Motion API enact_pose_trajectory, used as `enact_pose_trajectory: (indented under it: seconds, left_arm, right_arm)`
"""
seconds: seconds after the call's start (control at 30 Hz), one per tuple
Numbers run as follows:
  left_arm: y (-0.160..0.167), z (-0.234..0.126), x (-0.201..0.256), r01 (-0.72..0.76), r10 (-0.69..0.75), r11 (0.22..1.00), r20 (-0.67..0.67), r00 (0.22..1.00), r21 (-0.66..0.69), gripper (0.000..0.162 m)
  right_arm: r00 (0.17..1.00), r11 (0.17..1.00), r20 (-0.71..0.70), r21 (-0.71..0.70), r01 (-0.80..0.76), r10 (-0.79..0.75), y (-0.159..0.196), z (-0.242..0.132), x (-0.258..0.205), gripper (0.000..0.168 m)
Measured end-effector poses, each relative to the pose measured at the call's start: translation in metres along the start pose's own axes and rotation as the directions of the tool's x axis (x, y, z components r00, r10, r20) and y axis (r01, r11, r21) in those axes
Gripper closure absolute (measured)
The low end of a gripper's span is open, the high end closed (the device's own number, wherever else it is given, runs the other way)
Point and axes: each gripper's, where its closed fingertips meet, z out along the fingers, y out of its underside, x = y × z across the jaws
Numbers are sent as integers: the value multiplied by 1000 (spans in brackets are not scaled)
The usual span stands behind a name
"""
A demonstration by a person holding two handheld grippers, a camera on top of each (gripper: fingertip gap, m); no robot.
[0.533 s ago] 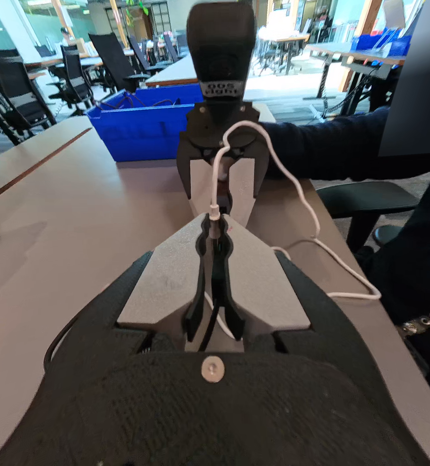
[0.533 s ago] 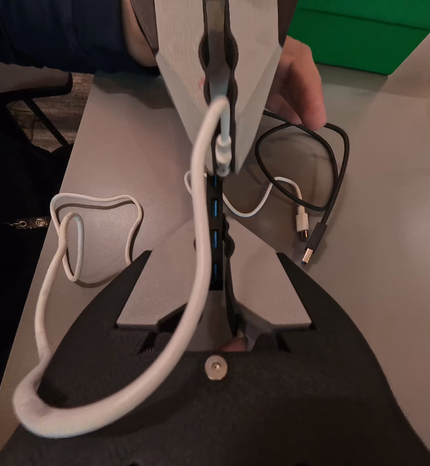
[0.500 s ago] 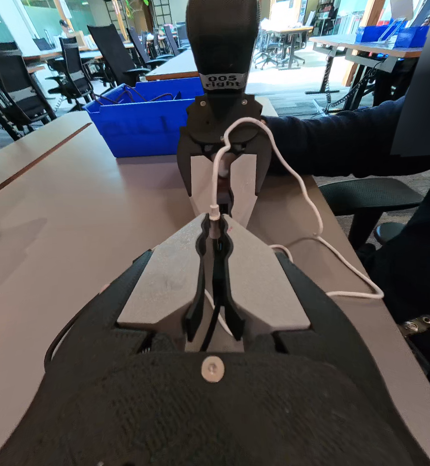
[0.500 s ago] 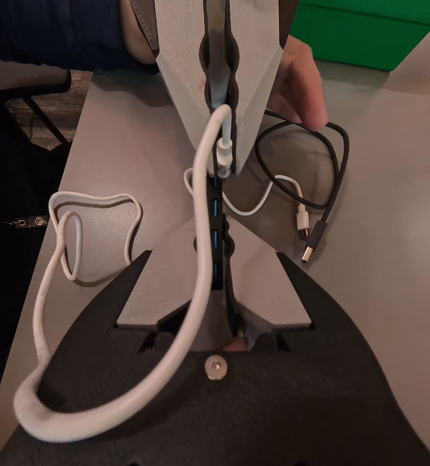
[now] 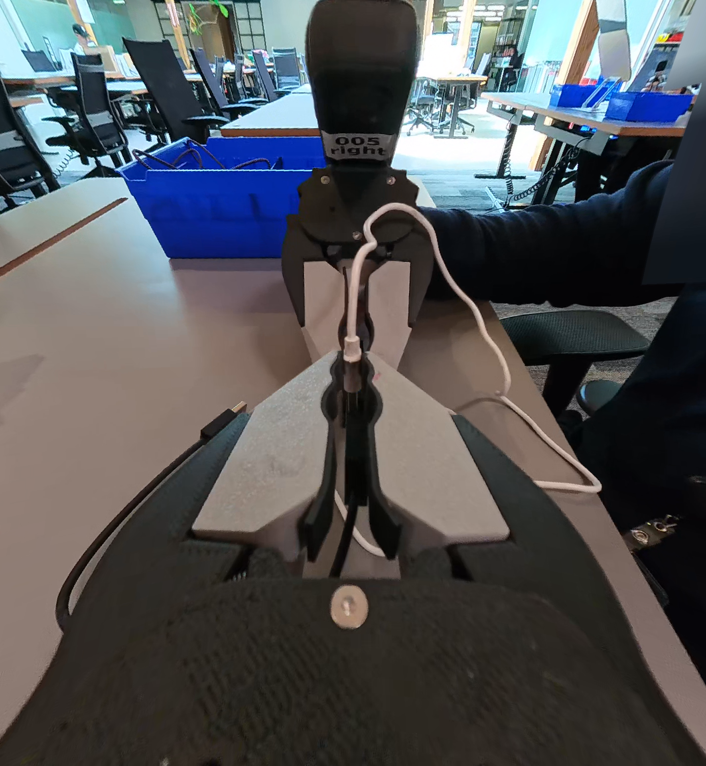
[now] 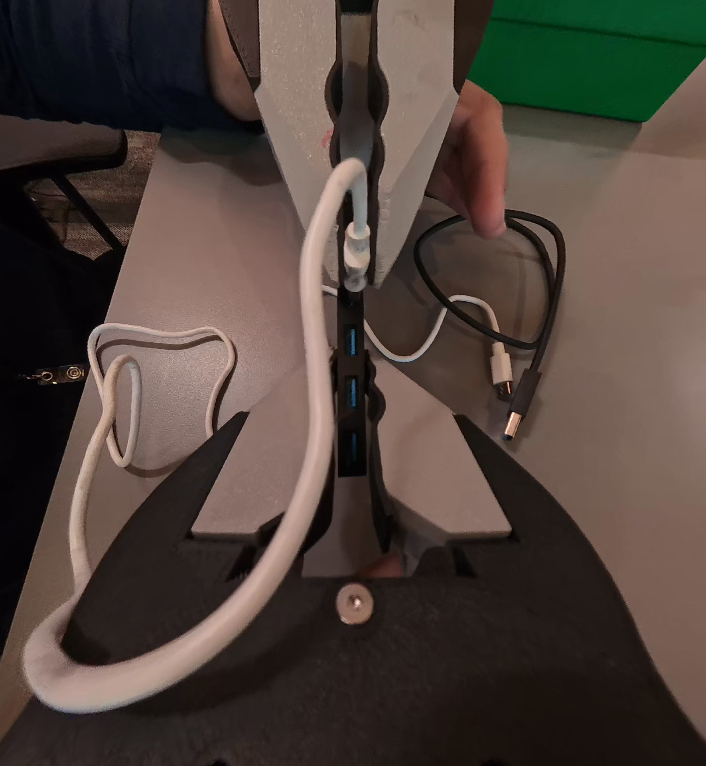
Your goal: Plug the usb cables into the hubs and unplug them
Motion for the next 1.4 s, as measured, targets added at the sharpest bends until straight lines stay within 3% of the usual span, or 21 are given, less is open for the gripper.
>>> enact_pose_trajectory:
  seconds: [0.67, 0.87, 1.03, 1.2, 1.4]
  left_arm:
    - [-7, -5, -2, -5, 5, 999, 5, 1000, 41, 158]
    - [-19, -11, 1, -99, 98, 990, 16, 995, 103, 158]
    - [-22, -15, 7, -185, 185, 976, 7, 983, 116, 158]
    - [-30, -22, 17, -357, 358, 917, 28, 933, 180, 158]
    - [-35, -30, 22, -313, 329, 912, -19, 944, 264, 158]
  right_arm:
    - [987, 994, -127, 38, 100, -95, -13, -5, 10, 161]
    - [974, 984, -178, 86, 153, -136, -25, -11, 11, 160]
    - [925, 958, -281, 52, 282, -257, -31, -14, 11, 161]
    - [882, 927, -344, 77, 368, -321, -44, -20, 7, 160]
    - [857, 907, -383, 97, 409, -345, -54, -20, 1, 161]
